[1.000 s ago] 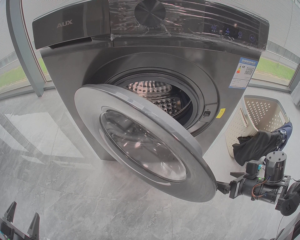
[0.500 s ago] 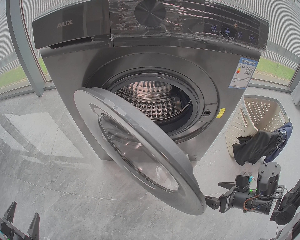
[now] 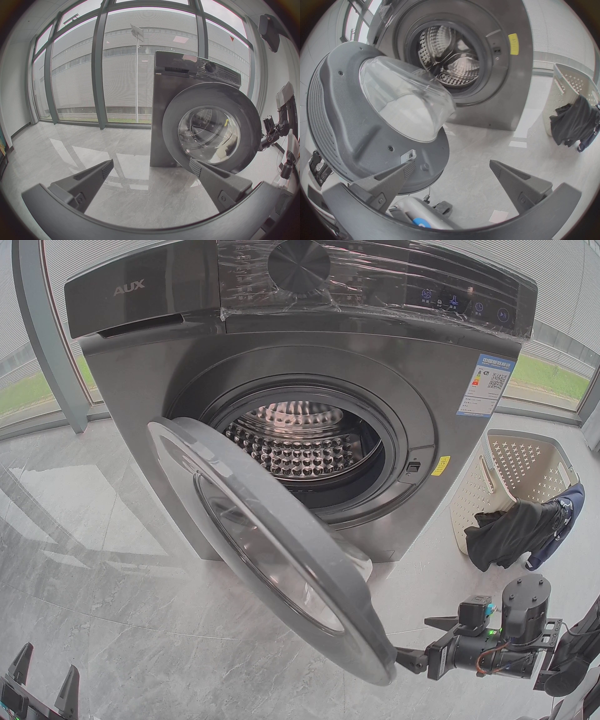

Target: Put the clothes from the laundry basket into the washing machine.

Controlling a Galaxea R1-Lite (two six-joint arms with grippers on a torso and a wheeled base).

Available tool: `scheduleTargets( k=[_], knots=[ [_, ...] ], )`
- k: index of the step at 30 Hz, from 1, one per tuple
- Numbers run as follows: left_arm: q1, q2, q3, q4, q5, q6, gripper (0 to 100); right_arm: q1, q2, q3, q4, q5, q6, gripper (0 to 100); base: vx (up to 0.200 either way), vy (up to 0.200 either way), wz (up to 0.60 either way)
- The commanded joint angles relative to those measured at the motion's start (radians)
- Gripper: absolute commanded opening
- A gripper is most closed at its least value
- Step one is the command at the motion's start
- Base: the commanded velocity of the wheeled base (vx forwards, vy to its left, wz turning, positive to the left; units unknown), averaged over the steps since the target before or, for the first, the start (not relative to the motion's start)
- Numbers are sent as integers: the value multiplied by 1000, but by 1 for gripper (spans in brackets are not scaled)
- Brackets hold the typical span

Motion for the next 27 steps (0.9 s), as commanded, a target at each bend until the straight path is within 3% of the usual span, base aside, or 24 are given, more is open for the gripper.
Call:
scheduleTargets(
  k=[1,6,8,13,18,24,27],
  knots=[
    [1,-18,18,-1,1,-1,100,104,-21,5,-19,1,36,100,0,0,0],
    [1,-18,18,-1,1,-1,100,101,-25,-4,-19,-1,44,100,0,0,0],
    [1,-18,18,-1,1,-1,100,67,-21,-10,-19,-4,44,100,0,0,0],
    [-1,-18,18,-1,1,1,100,24,28,-38,-20,-58,45,100,0,0,0],
    [-1,-18,18,-1,1,-1,100,24,46,-45,-20,-64,44,100,0,0,0],
    [1,-18,18,-1,1,1,100,-5,104,-176,-17,-148,84,100,0,0,0],
    [1,-18,18,-1,1,-2,100,-37,158,-260,-5,-167,79,100,0,0,0]
  ],
)
